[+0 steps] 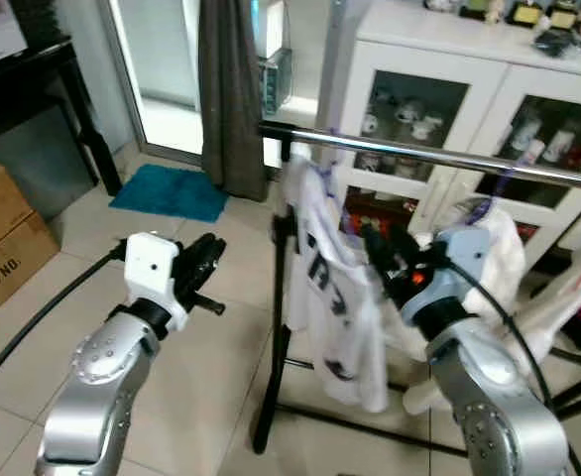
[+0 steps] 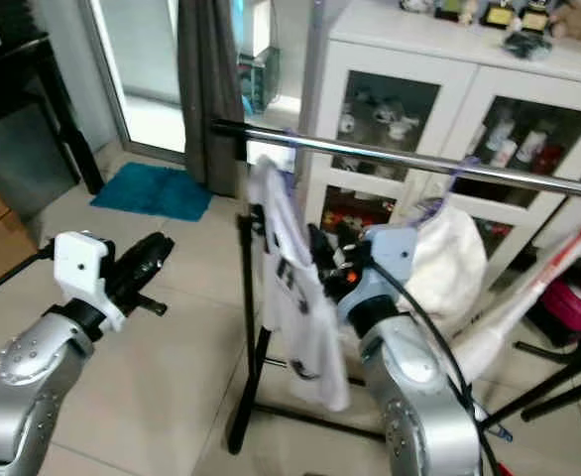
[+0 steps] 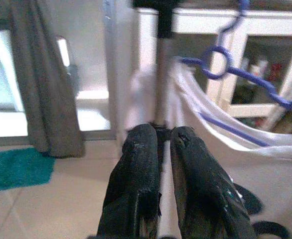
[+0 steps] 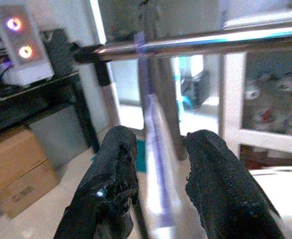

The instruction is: Hang hanger

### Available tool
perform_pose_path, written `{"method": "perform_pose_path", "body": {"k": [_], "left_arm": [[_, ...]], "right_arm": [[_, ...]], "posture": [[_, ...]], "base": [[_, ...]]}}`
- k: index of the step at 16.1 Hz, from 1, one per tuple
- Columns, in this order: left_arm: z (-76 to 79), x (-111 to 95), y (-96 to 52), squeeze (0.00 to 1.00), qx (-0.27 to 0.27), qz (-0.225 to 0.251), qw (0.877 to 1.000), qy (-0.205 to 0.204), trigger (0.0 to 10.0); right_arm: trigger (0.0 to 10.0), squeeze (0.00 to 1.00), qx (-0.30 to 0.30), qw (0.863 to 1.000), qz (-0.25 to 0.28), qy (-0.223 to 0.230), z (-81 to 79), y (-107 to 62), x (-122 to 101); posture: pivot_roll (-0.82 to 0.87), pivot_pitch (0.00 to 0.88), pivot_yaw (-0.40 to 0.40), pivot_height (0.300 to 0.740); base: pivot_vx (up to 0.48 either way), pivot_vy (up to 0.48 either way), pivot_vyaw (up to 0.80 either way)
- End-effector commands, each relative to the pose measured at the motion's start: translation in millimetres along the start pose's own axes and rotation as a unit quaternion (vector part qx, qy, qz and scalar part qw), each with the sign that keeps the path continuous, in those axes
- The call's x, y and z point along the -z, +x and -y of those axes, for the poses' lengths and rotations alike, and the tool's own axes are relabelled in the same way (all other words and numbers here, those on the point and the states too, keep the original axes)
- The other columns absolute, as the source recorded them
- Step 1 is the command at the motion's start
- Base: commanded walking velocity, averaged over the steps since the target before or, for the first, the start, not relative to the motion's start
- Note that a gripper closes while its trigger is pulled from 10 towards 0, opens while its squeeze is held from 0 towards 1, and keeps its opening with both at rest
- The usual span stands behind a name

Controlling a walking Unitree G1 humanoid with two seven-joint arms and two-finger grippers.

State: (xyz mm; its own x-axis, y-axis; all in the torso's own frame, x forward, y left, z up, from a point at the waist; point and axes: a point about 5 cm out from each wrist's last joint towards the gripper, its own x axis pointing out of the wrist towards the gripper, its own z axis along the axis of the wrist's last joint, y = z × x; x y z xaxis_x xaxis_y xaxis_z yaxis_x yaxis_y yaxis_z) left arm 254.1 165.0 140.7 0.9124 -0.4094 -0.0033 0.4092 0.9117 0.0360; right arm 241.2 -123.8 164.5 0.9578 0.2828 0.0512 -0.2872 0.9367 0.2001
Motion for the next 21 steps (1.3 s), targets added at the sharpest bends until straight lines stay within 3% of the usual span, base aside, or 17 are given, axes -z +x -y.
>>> {"method": "perform_pose_path", "body": {"k": [1, 4, 9, 10, 18, 21], "left_arm": [[-0.2, -6, 2.4, 0.0, 0.004, 0.007, 1.0, 0.013, 10.0], [3.4, 3, 1.1, 0.0, 0.002, -0.004, 1.0, 0.014, 10.0], [11.7, -2, 11.1, 0.0, 0.019, 0.006, 0.999, 0.036, 10.0], [12.3, -11, 9.1, 0.0, 0.022, 0.017, 0.999, 0.033, 10.0], [18.3, 6, 10.6, 0.0, 0.05, -0.015, 0.998, 0.019, 10.0], [13.8, 7, 8.9, 0.0, 0.034, -0.017, 0.999, 0.016, 10.0]], "right_arm": [[10.0, 0.0, 0.009, 1.0, 0.005, -0.002, 2.4, -2.0, -1], [10.0, 0.0, 0.023, 0.999, 0.003, -0.041, 8.1, -12.7, 1], [10.0, 0.0, 0.028, 0.997, 0.065, -0.001, 8.5, -17.3, -13], [10.0, 0.0, 0.011, 0.996, 0.086, 0.006, 0.0, -20.6, -22], [10.0, 0.0, 0.065, 0.995, 0.076, -0.001, 10.0, -35.0, -22], [10.0, 0.0, 0.064, 0.997, 0.041, -0.005, 11.9, -23.3, -11]], "posture": [[-0.08, 0.0, -0.005, 0.74], [-0.1, 0.0, -0.009, 0.74], [-0.12, 0.0, -0.021, 0.74], [-0.12, 0.0, -0.021, 0.74], [-0.19, 0.0, 0.021, 0.74], [-0.17, 0.0, -0.004, 0.74]], "base": [[0.0, -0.356, 0.0], [0.0, -0.345, 0.0], [0.0, -0.325, 0.0], [0.0, -0.315, 0.0], [0.0, -0.222, 0.0], [0.0, 0.0, 0.0]]}}
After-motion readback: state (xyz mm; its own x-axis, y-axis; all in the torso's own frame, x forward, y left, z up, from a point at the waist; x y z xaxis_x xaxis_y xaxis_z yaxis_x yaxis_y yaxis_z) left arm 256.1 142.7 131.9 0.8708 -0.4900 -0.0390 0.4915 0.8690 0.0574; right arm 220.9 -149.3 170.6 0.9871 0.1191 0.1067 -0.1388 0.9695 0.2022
